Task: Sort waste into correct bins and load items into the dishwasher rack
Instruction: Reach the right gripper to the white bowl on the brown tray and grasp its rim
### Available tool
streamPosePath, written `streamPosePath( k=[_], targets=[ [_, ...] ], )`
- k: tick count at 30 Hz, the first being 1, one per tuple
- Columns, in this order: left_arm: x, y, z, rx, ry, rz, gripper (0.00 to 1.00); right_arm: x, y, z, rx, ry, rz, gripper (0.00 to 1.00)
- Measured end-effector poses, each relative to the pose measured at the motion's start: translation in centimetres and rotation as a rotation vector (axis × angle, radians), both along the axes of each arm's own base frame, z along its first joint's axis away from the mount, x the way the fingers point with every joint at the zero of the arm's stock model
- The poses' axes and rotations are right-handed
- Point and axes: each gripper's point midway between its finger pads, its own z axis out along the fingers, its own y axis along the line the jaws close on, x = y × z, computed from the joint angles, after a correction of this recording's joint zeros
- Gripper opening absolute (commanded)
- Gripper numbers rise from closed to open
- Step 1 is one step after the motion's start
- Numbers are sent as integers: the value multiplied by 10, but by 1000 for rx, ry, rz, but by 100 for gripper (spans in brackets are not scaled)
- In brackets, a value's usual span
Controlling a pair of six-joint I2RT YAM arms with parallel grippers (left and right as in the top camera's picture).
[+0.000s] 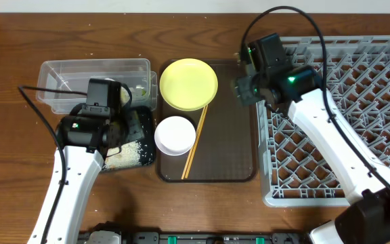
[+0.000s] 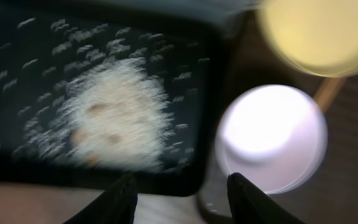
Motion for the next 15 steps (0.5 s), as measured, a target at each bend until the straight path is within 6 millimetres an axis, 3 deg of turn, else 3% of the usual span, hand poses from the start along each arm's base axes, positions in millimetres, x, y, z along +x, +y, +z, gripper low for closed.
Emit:
streamPosePath(
  k=[5,7,11,15],
  targets=[
    [-6,22,-4,91,31,118,50,-26,53,-20,127,122,172,68],
    [-6,26,-5,109,34,139,50,-40,76,-38,136,183,237,63],
    [-6,29,-6,126,35,158,50,-63,105,-74,117,287,314,51],
    [-6,31,-6,130,34,169,51,-76,116,-107,75,366,294,38]
  ],
)
